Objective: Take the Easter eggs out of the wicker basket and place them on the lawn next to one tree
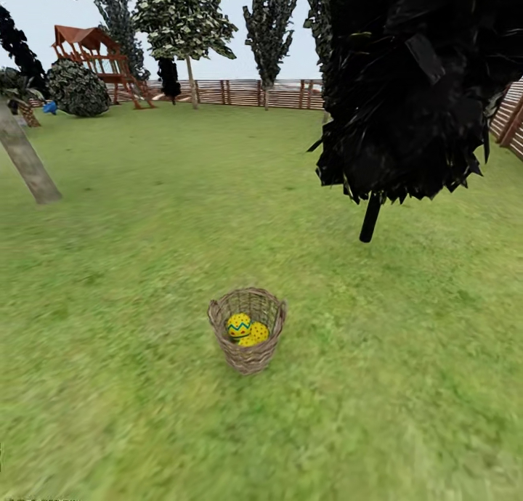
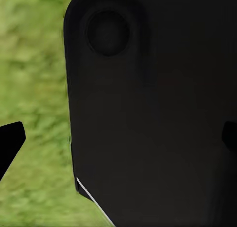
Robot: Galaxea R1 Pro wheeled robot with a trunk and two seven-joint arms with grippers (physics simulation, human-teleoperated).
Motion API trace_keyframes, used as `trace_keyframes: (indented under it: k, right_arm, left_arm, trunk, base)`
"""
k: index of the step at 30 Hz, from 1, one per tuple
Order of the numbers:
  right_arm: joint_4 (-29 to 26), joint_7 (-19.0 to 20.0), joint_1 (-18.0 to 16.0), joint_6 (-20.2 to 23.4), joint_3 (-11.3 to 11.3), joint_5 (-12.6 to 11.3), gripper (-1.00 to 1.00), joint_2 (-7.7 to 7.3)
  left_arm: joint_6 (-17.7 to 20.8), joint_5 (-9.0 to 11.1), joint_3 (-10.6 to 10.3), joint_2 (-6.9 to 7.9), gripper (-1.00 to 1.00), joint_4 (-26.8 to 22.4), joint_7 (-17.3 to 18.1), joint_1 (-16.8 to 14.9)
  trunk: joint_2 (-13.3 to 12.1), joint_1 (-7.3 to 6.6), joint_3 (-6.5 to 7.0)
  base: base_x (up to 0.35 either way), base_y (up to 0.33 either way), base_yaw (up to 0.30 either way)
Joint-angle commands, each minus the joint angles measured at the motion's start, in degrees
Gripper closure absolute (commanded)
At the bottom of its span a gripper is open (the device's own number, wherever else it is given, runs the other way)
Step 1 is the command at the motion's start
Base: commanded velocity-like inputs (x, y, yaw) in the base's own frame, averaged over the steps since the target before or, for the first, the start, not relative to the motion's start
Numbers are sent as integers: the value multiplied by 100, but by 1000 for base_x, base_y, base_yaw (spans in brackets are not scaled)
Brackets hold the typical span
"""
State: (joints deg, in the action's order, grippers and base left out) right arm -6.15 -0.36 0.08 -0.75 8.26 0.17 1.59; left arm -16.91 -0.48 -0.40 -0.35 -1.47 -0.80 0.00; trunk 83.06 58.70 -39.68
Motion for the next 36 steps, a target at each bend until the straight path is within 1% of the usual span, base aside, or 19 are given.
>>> trace_keyframes:
  k: [1,10,26,30,36]
  right_arm:
    - [-2,-3,1,-9,27,1,-100,-1]
    - [-1,-7,1,-11,27,0,-100,-1]
    - [-1,-8,1,-12,20,-28,-100,20]
    - [-1,-6,1,-11,9,-27,-100,19]
    - [4,-4,1,-12,1,-10,-100,19]
  left_arm:
    - [-14,-5,-4,0,-100,-2,-10,0]
    - [-21,-5,-8,-11,-100,-2,-223,0]
    - [-28,-5,-10,-27,-100,-2,-263,1]
    - [-31,-5,-12,-27,-100,-2,-263,0]
    - [-32,-7,-12,-34,-100,-2,-263,1]
  trunk:
    - [1,2,-3]
    - [1,2,-3]
    - [1,2,-69]
    - [1,2,-86]
    - [1,2,-96]
  base:
    - [244,-238,277]
    - [237,-242,277]
    - [227,-249,240]
    - [211,-258,149]
    - [204,-263,35]
